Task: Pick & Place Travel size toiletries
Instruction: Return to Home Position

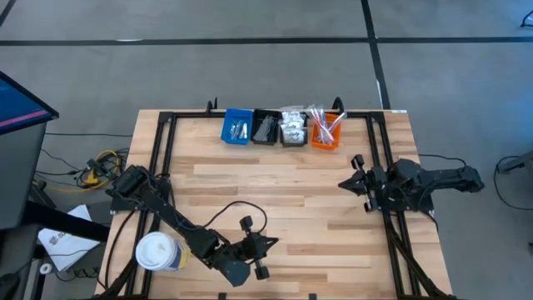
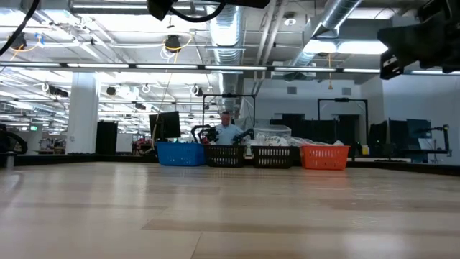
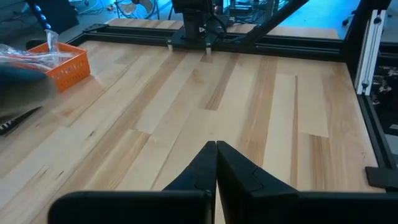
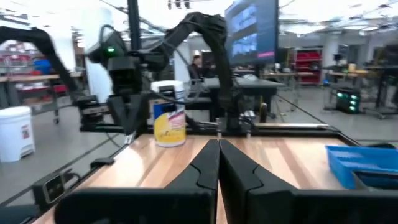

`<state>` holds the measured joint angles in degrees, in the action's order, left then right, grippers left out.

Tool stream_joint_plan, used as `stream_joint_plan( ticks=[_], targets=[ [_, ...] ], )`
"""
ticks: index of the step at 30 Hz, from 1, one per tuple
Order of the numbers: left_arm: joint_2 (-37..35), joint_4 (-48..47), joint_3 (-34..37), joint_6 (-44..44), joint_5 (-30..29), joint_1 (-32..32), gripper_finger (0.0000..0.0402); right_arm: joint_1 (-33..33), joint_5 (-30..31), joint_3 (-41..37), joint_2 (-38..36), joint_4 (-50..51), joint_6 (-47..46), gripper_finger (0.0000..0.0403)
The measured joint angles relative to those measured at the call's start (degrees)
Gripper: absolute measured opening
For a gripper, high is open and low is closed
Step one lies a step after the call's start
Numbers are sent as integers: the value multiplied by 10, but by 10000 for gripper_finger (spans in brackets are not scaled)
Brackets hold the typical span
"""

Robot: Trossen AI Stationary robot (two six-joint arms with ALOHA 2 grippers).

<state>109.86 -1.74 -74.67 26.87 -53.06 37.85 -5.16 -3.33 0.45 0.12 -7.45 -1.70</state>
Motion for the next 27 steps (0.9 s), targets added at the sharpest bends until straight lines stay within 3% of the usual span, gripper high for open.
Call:
stream_joint_plan(
  ticks=[7,16,21,27],
  targets=[
    [0,9,0,9,5,-3,1,22,51,0,2,27,-29,0],
    [0,77,35,-46,135,-55,1,27,51,0,2,27,-29,0],
    [-47,185,131,-89,218,-94,1,27,51,-1,3,27,-28,0],
    [-243,332,338,-153,219,-118,1,27,51,-1,2,19,-6,0]
  ],
)
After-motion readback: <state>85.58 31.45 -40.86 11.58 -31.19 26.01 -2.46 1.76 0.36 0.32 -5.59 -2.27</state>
